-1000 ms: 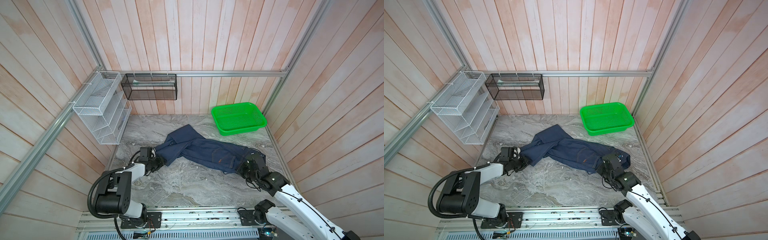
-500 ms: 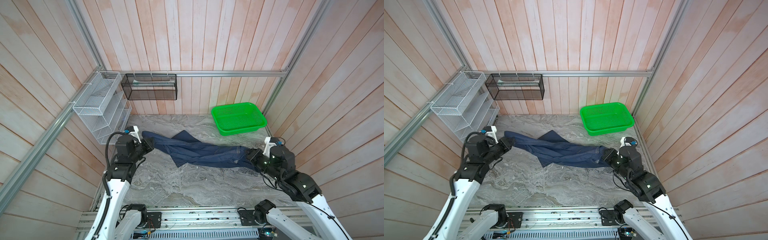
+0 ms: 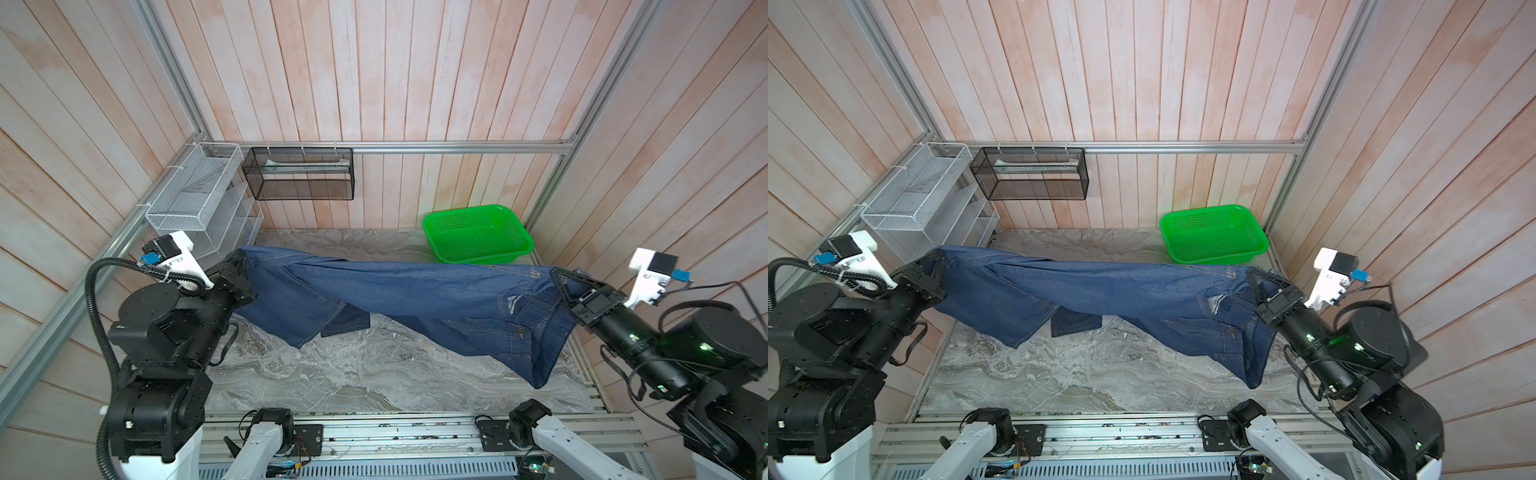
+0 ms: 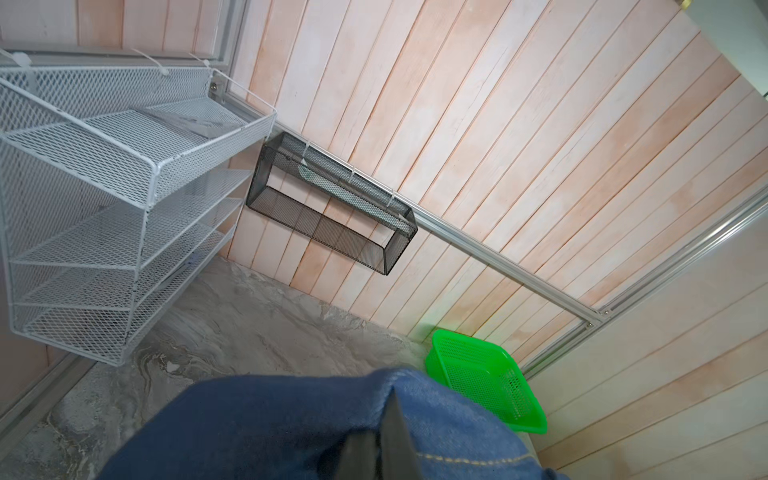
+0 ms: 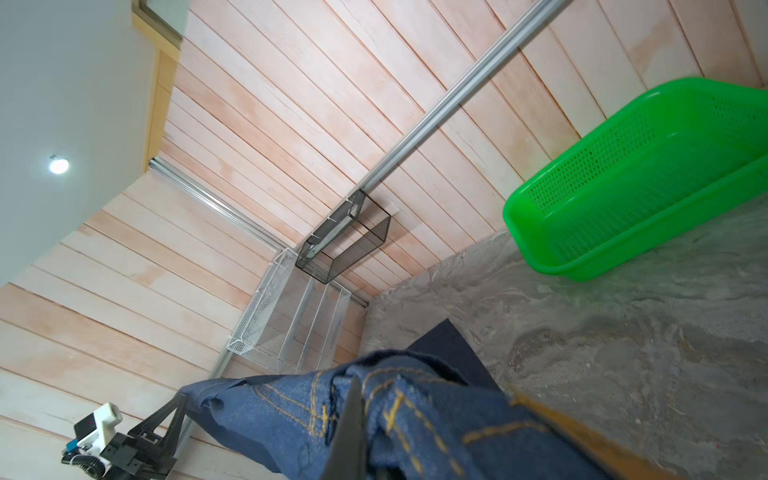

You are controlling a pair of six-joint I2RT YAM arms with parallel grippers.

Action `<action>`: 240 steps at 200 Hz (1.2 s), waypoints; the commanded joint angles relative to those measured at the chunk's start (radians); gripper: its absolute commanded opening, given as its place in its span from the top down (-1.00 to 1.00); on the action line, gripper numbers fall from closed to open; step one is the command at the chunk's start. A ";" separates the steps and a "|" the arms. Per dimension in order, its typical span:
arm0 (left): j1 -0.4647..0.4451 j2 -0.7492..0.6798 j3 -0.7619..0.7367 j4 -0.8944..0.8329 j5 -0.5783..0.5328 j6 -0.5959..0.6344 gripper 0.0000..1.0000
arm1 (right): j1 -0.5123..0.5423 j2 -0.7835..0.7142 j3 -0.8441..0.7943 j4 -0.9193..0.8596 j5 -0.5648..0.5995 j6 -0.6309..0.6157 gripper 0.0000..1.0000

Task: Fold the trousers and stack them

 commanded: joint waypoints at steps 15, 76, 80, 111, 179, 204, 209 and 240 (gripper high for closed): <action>0.006 0.126 -0.135 0.002 0.040 0.036 1.00 | 0.002 0.071 -0.109 -0.044 0.224 -0.038 1.00; 0.005 0.361 -0.390 0.248 0.168 0.039 1.00 | -0.442 0.256 -0.589 0.331 -0.254 -0.054 1.00; 0.005 0.379 -0.395 0.260 0.169 0.039 1.00 | -0.461 0.272 -0.615 0.357 -0.266 -0.048 1.00; 0.004 0.531 -0.390 0.319 0.197 0.032 1.00 | -0.495 0.448 -0.676 0.489 -0.318 -0.050 1.00; -0.023 0.860 -0.061 0.294 0.204 0.031 0.98 | -0.546 0.742 -0.487 0.504 -0.284 -0.061 1.00; -0.024 1.031 0.107 0.269 0.219 0.029 0.66 | -0.555 0.861 -0.398 0.483 -0.270 -0.068 1.00; -0.024 1.064 0.135 0.266 0.224 0.028 0.54 | -0.558 0.887 -0.381 0.479 -0.271 -0.073 0.98; -0.023 1.192 0.246 0.258 0.246 0.012 -0.03 | -0.563 1.001 -0.291 0.433 -0.295 -0.104 0.36</action>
